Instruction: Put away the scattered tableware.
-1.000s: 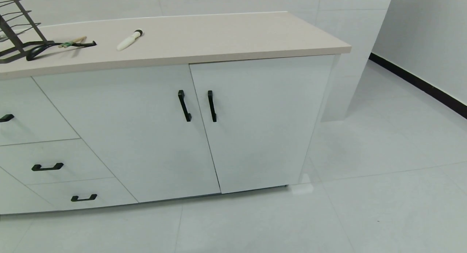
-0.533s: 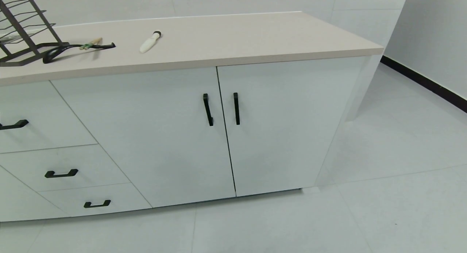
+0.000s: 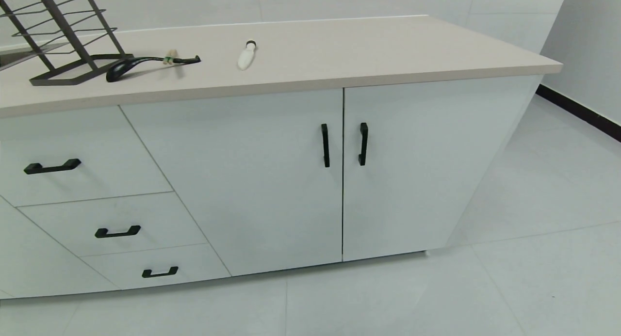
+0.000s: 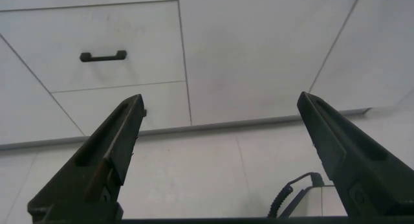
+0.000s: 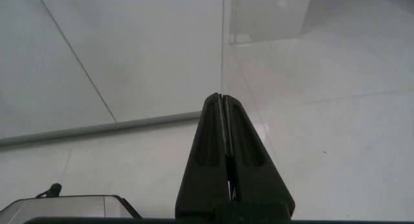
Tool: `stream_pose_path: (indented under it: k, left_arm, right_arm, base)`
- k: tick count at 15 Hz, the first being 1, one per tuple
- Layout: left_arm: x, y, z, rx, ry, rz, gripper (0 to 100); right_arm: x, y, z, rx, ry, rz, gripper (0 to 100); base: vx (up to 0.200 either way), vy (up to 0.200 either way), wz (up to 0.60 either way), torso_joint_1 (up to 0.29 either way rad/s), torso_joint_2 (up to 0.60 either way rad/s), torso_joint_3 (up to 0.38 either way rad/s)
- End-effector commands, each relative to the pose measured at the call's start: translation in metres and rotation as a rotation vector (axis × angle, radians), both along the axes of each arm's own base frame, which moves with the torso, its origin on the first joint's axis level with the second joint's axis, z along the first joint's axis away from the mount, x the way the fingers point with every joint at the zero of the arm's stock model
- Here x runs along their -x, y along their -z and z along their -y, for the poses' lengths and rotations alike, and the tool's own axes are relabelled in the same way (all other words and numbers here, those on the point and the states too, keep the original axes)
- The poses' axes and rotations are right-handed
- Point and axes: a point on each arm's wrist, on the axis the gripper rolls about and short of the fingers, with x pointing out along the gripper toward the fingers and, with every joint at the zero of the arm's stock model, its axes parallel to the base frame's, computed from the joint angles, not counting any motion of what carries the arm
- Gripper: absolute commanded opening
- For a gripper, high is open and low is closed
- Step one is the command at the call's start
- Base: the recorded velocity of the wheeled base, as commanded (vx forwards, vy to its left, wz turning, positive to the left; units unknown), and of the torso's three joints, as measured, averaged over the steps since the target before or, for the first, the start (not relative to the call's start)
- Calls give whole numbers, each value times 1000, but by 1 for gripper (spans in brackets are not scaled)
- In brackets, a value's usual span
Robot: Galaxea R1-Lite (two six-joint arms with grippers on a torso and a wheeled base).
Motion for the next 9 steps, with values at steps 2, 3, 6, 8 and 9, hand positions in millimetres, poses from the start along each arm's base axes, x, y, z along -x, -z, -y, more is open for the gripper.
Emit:
stream_pose_path:
  k: [2, 3, 6, 8, 9]
  left_arm:
    - [0, 0, 0, 0, 0, 1, 100]
    - [0, 0, 0, 0, 0, 1, 100]
    - [0, 0, 0, 0, 0, 1, 100]
    - [0, 0, 0, 0, 0, 1, 100]
    - [0, 0, 0, 0, -2, 1, 100]
  right_arm:
    - [0, 0, 0, 0, 0, -3, 0]
    - [0, 0, 0, 0, 0, -3, 0]
    - [0, 0, 0, 0, 0, -3, 0]
    - [0, 0, 0, 2, -2, -4, 0]
    - [0, 0, 0, 2, -2, -3, 0]
  base:
    - [0, 200, 0, 10, 2, 2]
    - [0, 200, 0, 7, 7, -2]
    - [0, 200, 0, 5, 1, 2]
    - [0, 200, 0, 5, -2, 2]
    - [0, 200, 0, 2, 2, 2]
